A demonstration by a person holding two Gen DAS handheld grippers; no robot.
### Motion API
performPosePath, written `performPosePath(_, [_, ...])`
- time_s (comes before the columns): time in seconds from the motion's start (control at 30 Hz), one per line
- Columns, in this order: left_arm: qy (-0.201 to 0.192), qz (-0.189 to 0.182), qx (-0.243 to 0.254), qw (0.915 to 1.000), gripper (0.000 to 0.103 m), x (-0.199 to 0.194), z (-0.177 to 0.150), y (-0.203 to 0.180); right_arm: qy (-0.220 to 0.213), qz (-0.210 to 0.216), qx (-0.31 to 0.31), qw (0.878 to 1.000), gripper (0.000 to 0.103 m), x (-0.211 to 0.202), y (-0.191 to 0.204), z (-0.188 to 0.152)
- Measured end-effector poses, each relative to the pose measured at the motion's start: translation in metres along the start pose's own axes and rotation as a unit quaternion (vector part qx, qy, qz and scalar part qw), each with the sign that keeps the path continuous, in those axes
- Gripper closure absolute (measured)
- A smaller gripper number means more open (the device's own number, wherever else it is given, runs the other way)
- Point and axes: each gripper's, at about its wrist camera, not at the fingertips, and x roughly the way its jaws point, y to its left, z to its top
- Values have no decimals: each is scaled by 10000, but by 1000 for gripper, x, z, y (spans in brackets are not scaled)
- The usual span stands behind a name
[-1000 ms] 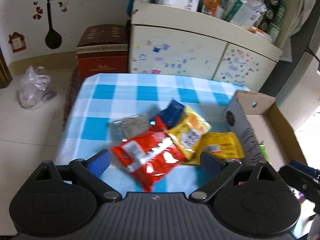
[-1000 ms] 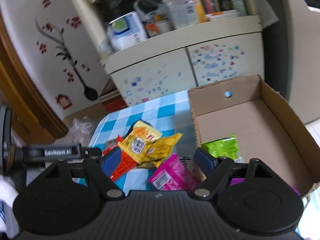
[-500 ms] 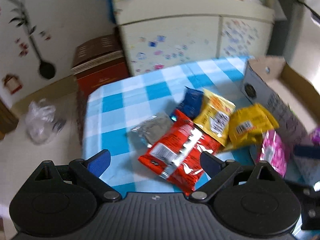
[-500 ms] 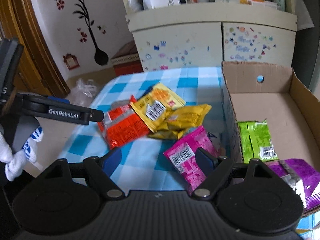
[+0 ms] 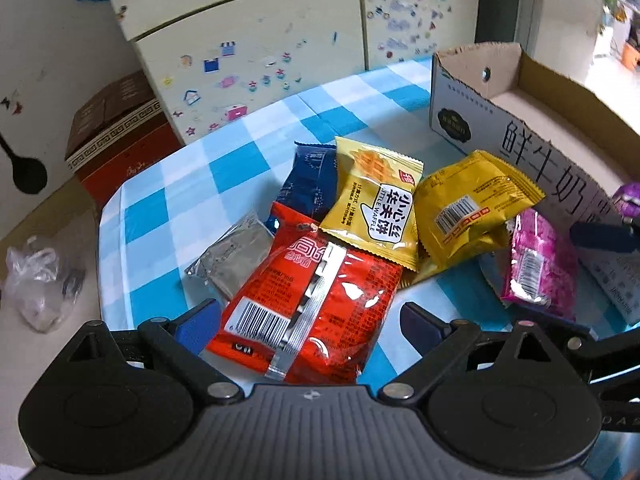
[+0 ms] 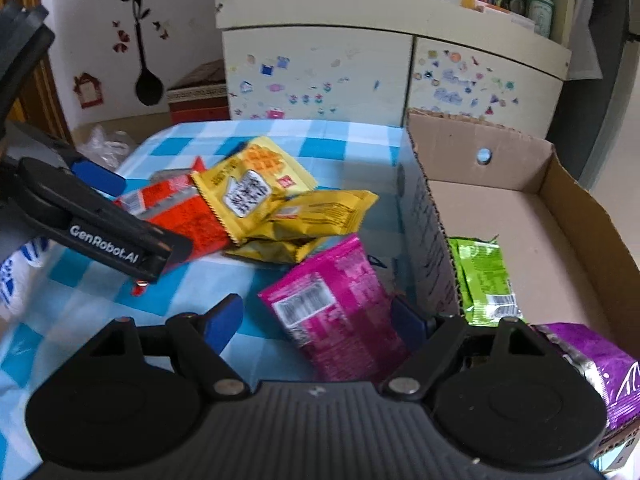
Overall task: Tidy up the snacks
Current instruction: 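Lower the left gripper onto the red snack bag and close it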
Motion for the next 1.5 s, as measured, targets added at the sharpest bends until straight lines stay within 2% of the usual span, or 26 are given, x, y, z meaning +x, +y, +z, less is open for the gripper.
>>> performPosePath(0.27, [171, -9, 126, 9998, 5, 20, 5, 0, -38, -60, -287, 9996, 16, 9, 10, -2])
performPosePath(0.37, [212, -1, 136, 9997, 5, 21, 5, -1, 32, 52, -412, 9991, 15, 11, 15, -3])
performPosePath(0.53, [494, -130, 34, 9987, 6, 20, -3, 0, 177, 246, -378, 9988, 14, 11, 16, -3])
performPosePath(0.6, [618, -256, -137, 9977, 6, 18, -7, 3, 236, 416, -324, 9983, 14, 8, 17, -2])
performPosePath(0.7, [757, -294, -297, 9963, 7, 14, -12, 7, 466, 1035, -118, 9935, 14, 4, 20, -3])
performPosePath(0.73, [789, -281, -321, 9960, 7, 13, -14, 7, 467, 1083, -183, 9928, 17, 2, 23, -4])
performPosePath(0.83, [765, -322, -596, 9948, 7, 11, -15, 13, 170, 714, -549, 9958, 18, -5, 31, -3])
performPosePath(0.9, [757, -286, -783, 9936, 7, 13, -13, 16, -47, 275, -705, 9971, 17, -4, 31, -2])
performPosePath(0.97, [772, -231, -831, 9933, 7, 16, -12, 15, -82, -55, -756, 9971, 17, 1, 29, -2])
performPosePath(1.07, [814, -177, -885, 9926, 7, 18, -12, 13, 46, -141, -599, 9981, 17, 11, 23, -2])
performPosePath(1.2, [844, -175, -911, 9921, 7, 21, -12, 11, 63, -387, -740, 9965, 15, 22, 26, -4])
performPosePath(1.33, [857, -174, -936, 9918, 6, 22, -13, 10, 112, -684, -940, 9932, 8, 30, 32, -4])
performPosePath(1.4, [856, -182, -964, 9915, 6, 23, -13, 10, 137, -694, -909, 9933, 6, 32, 31, -2])
performPosePath(1.5, [842, -199, -970, 9915, 6, 23, -13, 10, 371, -544, -858, 9941, 9, 32, 29, 3])
